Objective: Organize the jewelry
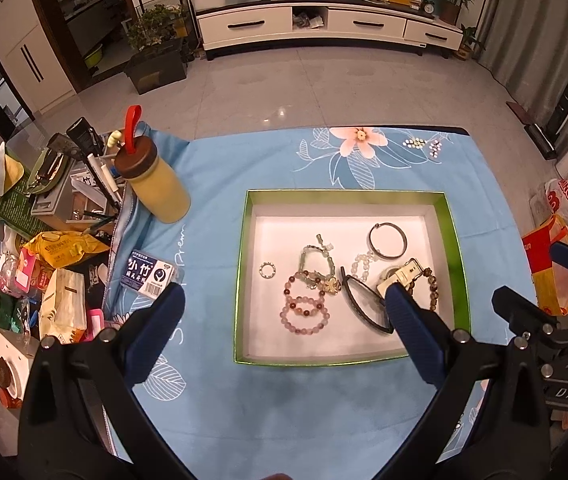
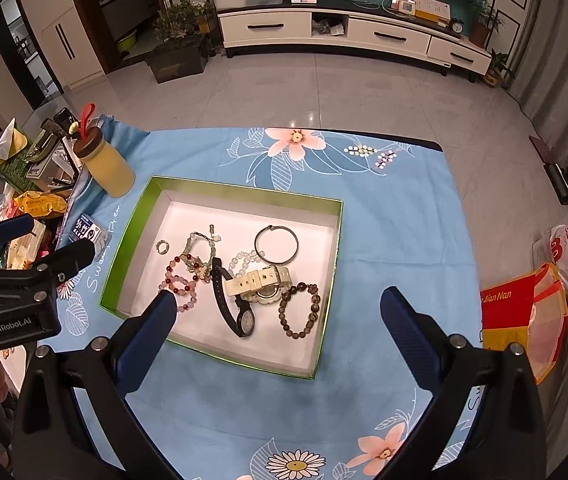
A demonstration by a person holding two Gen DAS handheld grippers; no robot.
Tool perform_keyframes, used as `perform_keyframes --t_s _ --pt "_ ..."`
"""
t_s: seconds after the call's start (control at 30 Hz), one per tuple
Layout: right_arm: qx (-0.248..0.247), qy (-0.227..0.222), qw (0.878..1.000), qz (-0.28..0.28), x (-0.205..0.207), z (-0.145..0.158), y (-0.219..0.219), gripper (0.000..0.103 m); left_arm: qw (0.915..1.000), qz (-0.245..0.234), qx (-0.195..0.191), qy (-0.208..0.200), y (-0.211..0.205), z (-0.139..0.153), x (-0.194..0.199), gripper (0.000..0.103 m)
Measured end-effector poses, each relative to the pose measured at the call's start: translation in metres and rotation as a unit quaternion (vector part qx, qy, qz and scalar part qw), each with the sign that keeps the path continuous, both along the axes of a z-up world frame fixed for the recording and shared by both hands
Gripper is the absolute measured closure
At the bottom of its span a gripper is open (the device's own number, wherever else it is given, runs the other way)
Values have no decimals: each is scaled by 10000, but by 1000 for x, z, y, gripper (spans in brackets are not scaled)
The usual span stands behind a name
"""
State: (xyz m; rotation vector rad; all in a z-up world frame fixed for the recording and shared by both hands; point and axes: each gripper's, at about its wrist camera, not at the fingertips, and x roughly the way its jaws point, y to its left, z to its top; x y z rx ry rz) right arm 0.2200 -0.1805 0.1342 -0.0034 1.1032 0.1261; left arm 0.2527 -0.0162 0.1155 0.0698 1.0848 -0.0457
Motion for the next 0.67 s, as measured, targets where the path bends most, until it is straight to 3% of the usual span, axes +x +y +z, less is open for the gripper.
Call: perform_keyframes --t_s 0.67 --pt "-8 -12 10000 -46 0 -4 -4 1 9999 93 13 68 3 -5 2 2"
